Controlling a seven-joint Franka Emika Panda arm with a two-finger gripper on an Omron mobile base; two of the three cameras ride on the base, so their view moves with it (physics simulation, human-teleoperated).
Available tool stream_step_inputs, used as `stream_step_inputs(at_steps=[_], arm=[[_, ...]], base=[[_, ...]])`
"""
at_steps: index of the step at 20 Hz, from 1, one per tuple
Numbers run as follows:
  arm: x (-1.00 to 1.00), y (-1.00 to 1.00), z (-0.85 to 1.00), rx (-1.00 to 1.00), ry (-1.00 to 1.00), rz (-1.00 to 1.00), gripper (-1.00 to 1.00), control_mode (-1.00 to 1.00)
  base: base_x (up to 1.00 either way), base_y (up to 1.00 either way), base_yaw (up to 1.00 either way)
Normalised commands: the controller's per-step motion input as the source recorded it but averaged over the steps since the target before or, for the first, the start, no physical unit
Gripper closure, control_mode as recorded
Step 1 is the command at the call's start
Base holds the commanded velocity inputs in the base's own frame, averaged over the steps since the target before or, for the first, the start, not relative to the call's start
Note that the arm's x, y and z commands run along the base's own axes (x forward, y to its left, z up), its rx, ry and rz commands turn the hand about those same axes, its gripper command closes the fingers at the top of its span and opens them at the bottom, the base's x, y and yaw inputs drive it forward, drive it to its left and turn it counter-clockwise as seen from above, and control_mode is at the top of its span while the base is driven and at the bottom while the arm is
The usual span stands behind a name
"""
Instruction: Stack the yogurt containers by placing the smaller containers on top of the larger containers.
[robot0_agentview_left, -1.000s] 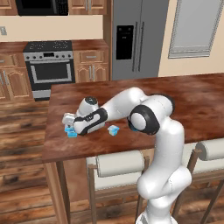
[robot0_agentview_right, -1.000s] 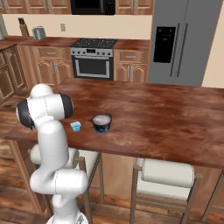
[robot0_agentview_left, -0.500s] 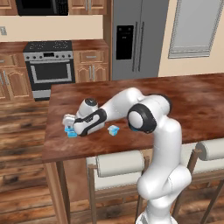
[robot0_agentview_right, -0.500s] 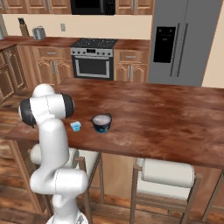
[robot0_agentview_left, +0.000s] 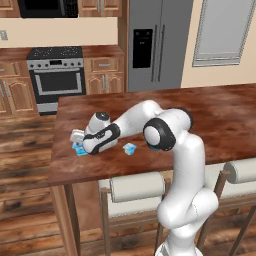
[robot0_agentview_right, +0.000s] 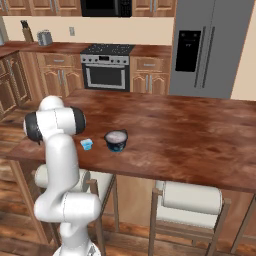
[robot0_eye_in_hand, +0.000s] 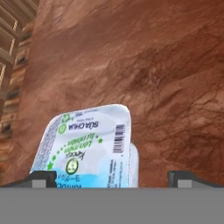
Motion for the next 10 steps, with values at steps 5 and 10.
stream_step_inputs(at_steps=[5, 10], arm=[[0.00, 0.00, 0.00, 0.00, 0.00, 0.00, 1.00, -1.00], [0.00, 0.00, 0.03, 0.00, 0.00, 0.00, 1.00, -1.00]], base=[[0.00, 0.00, 0.00], [0.00, 0.00, 0.00]])
